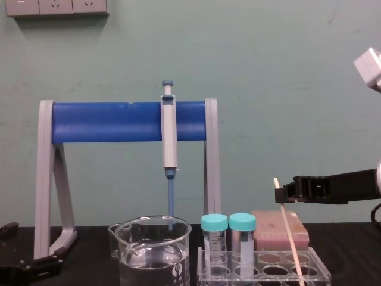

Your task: Hold the thermometer with one hand and immerse one end into the beaker, then reinsert it into the test tube rack.

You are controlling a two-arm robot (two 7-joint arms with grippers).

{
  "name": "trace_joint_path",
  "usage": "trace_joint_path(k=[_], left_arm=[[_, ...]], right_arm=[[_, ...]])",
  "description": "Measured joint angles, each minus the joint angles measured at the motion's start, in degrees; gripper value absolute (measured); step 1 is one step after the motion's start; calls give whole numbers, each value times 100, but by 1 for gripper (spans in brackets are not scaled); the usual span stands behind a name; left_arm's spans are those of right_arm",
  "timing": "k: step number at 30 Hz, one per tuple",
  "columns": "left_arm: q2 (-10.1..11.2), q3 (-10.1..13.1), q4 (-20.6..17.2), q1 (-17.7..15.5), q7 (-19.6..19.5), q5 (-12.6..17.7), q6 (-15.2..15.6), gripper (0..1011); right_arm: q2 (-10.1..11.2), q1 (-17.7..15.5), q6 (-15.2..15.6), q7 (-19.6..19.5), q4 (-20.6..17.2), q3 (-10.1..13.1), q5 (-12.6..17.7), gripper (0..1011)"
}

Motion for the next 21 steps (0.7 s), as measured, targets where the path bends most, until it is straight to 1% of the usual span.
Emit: trace_joint_path(k=[11, 21], left_arm=[[0, 0, 0, 0, 0, 0, 0, 1004], [0, 0, 0, 0, 0, 0, 0, 1003]], right_arm=[[0, 0, 0, 0, 0, 0, 0, 36], [185, -145, -515, 119, -337, 9, -229, 36]])
